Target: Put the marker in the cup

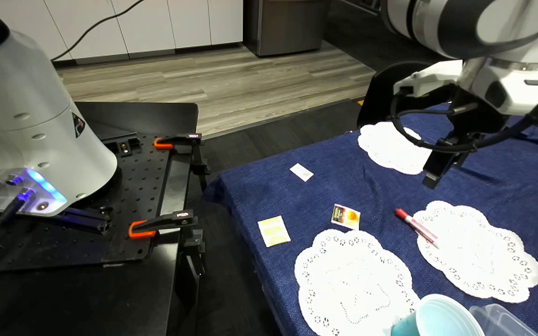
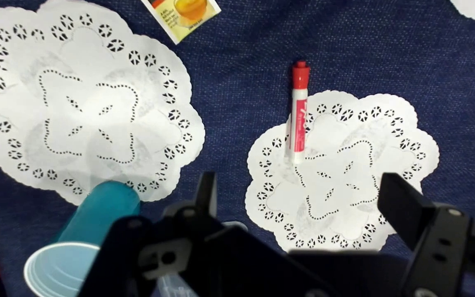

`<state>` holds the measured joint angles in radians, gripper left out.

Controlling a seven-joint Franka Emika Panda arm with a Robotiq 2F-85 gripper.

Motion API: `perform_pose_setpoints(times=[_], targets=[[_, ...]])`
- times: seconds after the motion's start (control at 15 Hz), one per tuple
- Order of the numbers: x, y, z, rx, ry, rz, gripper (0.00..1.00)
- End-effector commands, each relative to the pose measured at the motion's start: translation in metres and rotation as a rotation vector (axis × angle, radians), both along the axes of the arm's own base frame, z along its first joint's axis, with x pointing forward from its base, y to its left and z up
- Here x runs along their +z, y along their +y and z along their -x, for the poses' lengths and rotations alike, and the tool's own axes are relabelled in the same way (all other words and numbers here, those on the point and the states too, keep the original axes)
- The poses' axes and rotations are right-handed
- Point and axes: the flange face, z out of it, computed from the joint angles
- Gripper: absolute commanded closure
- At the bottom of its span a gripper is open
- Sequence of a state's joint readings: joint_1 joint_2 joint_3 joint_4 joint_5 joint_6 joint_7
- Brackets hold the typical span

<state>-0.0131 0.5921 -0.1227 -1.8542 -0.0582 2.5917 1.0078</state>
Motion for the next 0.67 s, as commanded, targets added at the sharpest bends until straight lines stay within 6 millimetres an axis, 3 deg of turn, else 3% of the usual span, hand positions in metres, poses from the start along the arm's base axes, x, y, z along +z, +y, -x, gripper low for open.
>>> perform_pose_setpoints(times=[0.0,0.6], targets=[[-0.02,-0.004,-0.028,-0.001,-0.026,0.039,0.0],[-0.087,0.005,-0.054,0.036,-0.077,0.068,0.0]])
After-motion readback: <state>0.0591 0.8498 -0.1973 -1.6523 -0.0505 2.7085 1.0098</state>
